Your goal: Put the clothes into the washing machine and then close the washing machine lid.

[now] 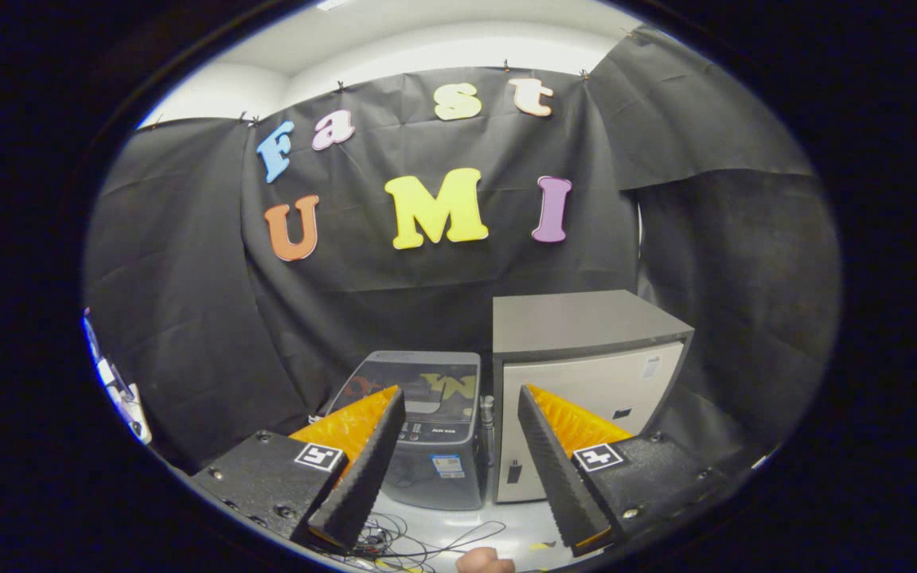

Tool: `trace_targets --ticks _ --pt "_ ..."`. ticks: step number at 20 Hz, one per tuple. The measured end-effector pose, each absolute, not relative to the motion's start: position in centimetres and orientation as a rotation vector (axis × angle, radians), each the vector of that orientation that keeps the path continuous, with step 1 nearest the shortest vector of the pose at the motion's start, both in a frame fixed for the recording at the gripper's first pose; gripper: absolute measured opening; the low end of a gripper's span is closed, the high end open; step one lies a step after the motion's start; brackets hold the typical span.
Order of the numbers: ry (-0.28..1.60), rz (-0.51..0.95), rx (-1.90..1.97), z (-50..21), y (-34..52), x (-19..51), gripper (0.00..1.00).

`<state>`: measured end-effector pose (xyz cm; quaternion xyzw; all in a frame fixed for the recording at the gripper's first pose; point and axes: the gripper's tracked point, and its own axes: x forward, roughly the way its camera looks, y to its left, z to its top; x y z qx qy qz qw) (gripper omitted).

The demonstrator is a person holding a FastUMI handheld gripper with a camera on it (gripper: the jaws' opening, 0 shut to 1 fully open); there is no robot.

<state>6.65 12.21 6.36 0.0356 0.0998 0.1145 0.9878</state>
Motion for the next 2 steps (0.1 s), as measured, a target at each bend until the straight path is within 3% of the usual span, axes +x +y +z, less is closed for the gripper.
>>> trace_targets --ticks 2 --pt "0.188 0.214 0.066 6.39 11.33 6.45 0.91"
